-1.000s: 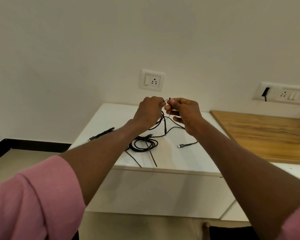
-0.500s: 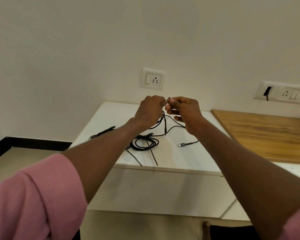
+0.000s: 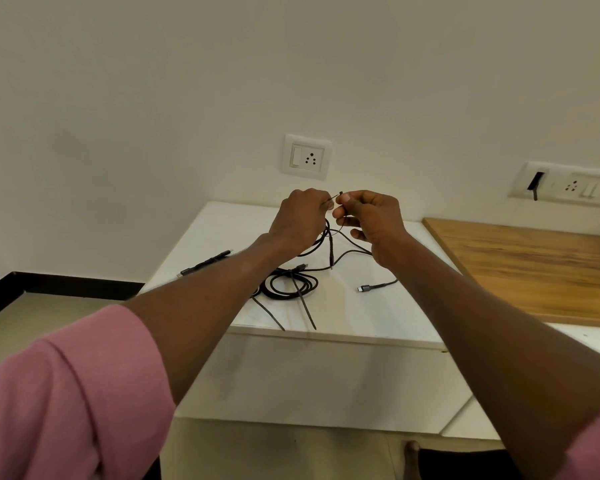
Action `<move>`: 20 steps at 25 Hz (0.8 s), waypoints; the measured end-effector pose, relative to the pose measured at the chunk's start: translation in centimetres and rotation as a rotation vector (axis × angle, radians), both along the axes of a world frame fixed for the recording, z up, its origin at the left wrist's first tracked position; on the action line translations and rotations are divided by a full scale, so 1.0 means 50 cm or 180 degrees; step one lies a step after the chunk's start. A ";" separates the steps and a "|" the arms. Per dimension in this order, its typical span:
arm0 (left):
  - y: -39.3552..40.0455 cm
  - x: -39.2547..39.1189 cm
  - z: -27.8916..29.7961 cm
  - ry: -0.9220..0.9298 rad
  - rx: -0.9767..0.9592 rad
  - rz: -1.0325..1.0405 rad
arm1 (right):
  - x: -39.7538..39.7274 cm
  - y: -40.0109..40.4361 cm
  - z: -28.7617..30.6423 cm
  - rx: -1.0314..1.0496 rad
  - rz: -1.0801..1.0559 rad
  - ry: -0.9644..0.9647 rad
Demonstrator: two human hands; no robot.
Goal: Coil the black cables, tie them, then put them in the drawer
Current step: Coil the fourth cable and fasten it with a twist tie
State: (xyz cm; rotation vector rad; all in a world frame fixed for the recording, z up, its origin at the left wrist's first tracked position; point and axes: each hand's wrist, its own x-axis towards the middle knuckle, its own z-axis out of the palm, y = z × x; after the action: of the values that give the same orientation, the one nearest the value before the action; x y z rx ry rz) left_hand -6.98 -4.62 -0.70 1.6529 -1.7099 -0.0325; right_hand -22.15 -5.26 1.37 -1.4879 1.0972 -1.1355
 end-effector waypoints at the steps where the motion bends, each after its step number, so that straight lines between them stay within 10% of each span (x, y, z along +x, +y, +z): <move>1: 0.000 0.000 0.000 -0.0008 -0.0006 -0.0003 | 0.000 0.000 0.000 0.0004 0.0006 0.0006; 20: 0.013 -0.009 0.008 -0.0402 0.0046 -0.0167 | -0.003 -0.003 -0.004 -0.0042 0.0036 0.0081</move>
State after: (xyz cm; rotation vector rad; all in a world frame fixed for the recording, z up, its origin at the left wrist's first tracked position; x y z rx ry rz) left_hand -7.45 -3.99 -0.32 1.6507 -1.8516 0.0354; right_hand -22.28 -5.40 1.18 -1.5207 1.0991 -1.1208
